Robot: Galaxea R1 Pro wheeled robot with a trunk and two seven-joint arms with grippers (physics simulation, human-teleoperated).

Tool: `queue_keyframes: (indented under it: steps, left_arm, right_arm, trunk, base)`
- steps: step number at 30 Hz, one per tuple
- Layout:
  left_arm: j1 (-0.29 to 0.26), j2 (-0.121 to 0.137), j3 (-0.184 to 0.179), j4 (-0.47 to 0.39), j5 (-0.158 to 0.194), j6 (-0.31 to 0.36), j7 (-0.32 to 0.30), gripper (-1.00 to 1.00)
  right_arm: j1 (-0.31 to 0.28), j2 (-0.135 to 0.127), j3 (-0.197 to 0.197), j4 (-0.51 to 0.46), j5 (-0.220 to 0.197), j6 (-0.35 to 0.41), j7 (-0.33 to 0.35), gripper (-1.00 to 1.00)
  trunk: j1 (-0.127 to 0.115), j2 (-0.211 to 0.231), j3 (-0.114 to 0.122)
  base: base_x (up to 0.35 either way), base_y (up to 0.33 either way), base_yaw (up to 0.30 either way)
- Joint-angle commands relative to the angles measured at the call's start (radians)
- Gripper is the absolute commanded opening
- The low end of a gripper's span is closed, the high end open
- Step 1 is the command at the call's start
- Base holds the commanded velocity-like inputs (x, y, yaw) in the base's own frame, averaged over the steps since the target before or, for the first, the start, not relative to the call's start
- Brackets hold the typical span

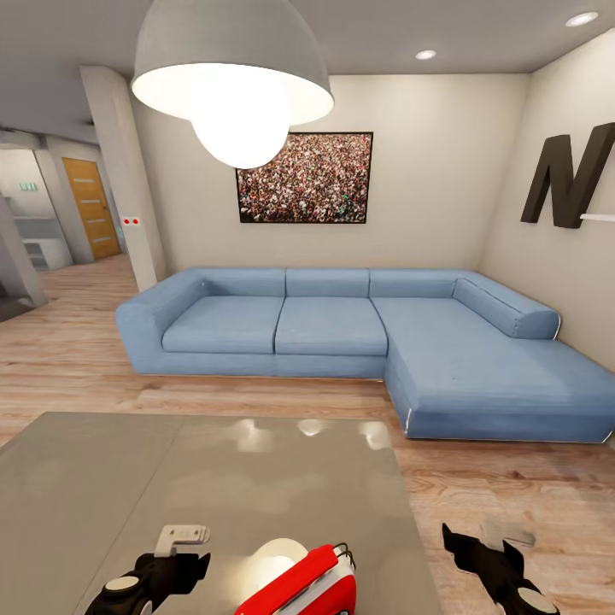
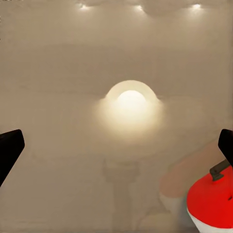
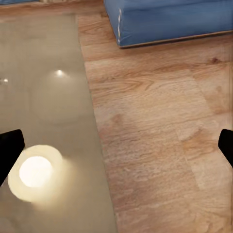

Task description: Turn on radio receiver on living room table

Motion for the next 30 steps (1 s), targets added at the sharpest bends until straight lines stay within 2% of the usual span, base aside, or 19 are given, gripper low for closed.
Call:
queue_keyframes:
  steps: [1, 4, 10, 19, 21, 23, 25, 29, 30]
  left_arm:
    - [0.000, 0.000, 0.000, 0.000, 0.000, 0.000, 0.000, 1.00]
    - [0.000, 0.000, 0.000, -0.001, 0.000, -0.001, 0.000, 1.00]
    - [0.000, 0.000, 0.000, -0.004, 0.000, -0.001, -0.001, 1.00]
    - [0.000, 0.000, 0.000, 0.004, 0.000, -0.001, -0.001, 1.00]
    - [-0.007, 0.002, 0.001, 0.031, 0.000, -0.002, 0.000, 1.00]
    - [-0.054, 0.006, 0.002, 0.074, -0.001, -0.009, 0.001, 1.00]
    - [-0.079, 0.008, 0.003, 0.093, -0.001, -0.011, 0.001, 1.00]
    - [-0.184, 0.019, 0.005, 0.139, 0.000, -0.008, 0.002, 1.00]
    - [-0.195, 0.020, 0.005, 0.141, 0.000, -0.007, 0.003, 1.00]
  right_arm:
    - [0.000, 0.000, 0.000, -0.014, 0.000, 0.012, 0.000, 1.00]
    - [0.000, 0.000, 0.001, -0.072, 0.000, 0.066, -0.001, 1.00]
    - [-0.009, -0.002, 0.012, -0.149, 0.000, 0.115, -0.006, 1.00]
    - [-0.055, -0.003, 0.014, -0.153, -0.002, 0.134, -0.008, 1.00]
    - [-0.077, -0.003, 0.015, -0.149, -0.003, 0.138, -0.007, 1.00]
    - [-0.100, -0.003, 0.016, -0.148, -0.002, 0.141, -0.009, 1.00]
    - [-0.109, -0.003, 0.017, -0.148, -0.002, 0.146, -0.012, 1.00]
    - [-0.151, -0.002, 0.017, -0.146, -0.003, 0.201, -0.064, 1.00]
    - [-0.155, -0.002, 0.017, -0.146, -0.003, 0.206, -0.069, 1.00]
  trunk:
    - [0.000, 0.000, 0.000]
    - [0.000, 0.000, 0.000]
    - [0.000, 0.000, 0.000]
    - [0.000, 0.000, 0.000]
    - [0.000, 0.000, 0.000]
    - [0.000, 0.000, 0.000]
    - [0.000, 0.000, 0.000]
    - [0.000, 0.000, 0.000]
    - [0.000, 0.000, 0.000]
  base:
    - [0.000, 0.000, 0.000]
    - [0.000, 0.000, 0.000]
    - [0.000, 0.000, 0.000]
    - [0.000, 0.000, 0.000]
    - [0.000, 0.000, 0.000]
    - [0.000, 0.000, 0.000]
    - [0.000, 0.000, 0.000]
    - [0.000, 0.000, 0.000]
    - [0.000, 0.000, 0.000]
